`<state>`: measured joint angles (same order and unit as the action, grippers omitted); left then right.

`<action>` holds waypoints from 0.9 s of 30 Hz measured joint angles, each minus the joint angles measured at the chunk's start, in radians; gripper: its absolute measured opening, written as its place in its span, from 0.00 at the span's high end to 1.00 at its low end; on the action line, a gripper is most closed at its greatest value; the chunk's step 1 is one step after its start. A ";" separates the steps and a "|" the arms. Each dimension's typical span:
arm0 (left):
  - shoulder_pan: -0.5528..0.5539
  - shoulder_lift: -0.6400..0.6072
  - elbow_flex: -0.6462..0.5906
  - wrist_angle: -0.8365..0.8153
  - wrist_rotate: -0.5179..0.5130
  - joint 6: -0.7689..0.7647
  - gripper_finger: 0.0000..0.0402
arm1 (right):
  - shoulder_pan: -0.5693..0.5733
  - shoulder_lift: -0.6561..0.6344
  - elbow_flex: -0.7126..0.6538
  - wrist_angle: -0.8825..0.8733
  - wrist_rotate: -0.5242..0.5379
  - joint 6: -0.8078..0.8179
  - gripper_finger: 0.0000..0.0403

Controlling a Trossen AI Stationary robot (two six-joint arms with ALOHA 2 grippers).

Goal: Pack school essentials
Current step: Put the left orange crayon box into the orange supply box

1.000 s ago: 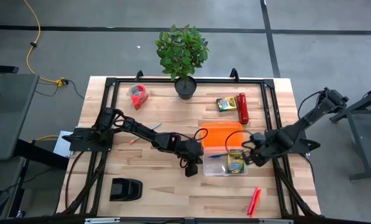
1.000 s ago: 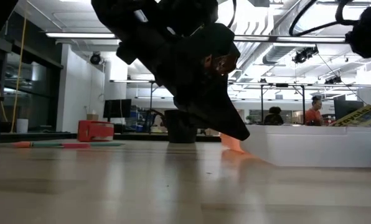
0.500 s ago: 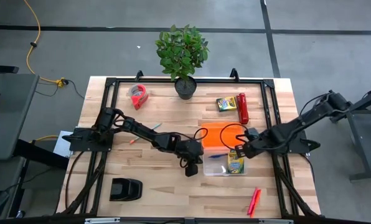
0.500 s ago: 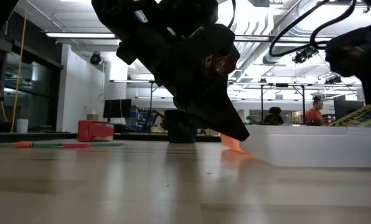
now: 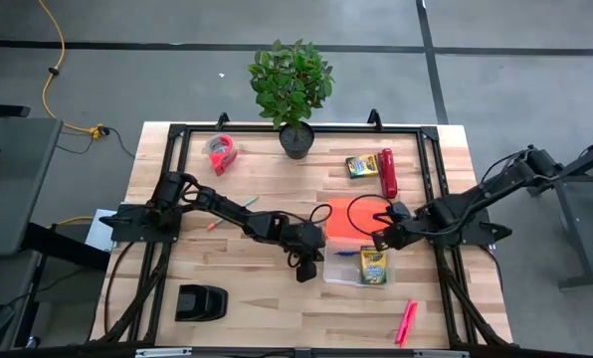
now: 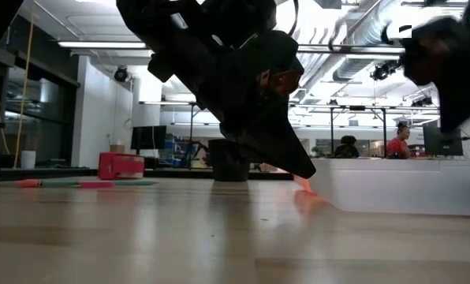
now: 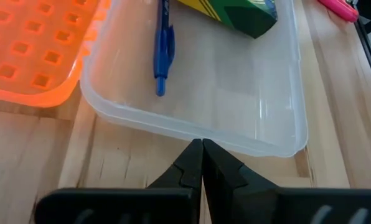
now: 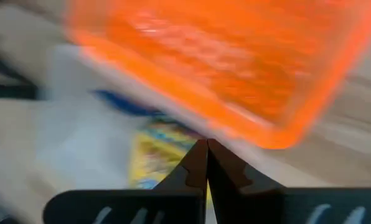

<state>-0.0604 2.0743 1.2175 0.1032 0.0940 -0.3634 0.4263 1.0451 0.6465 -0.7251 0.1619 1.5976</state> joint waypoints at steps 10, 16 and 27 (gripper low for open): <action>0.032 0.000 0.000 0.005 0.008 -0.015 1.00 | -0.027 0.254 -0.001 0.419 -0.110 -0.093 1.00; 0.041 0.000 0.000 0.009 0.048 -0.026 1.00 | -0.027 0.372 0.041 0.430 -0.157 -0.099 1.00; 0.040 0.000 0.000 0.023 0.052 -0.027 1.00 | -0.037 0.367 0.135 0.053 -0.197 -0.181 1.00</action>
<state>-0.0201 2.0743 1.2175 0.1261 0.1459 -0.3900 0.3898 1.4117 0.7816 -0.6722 -0.0352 1.4170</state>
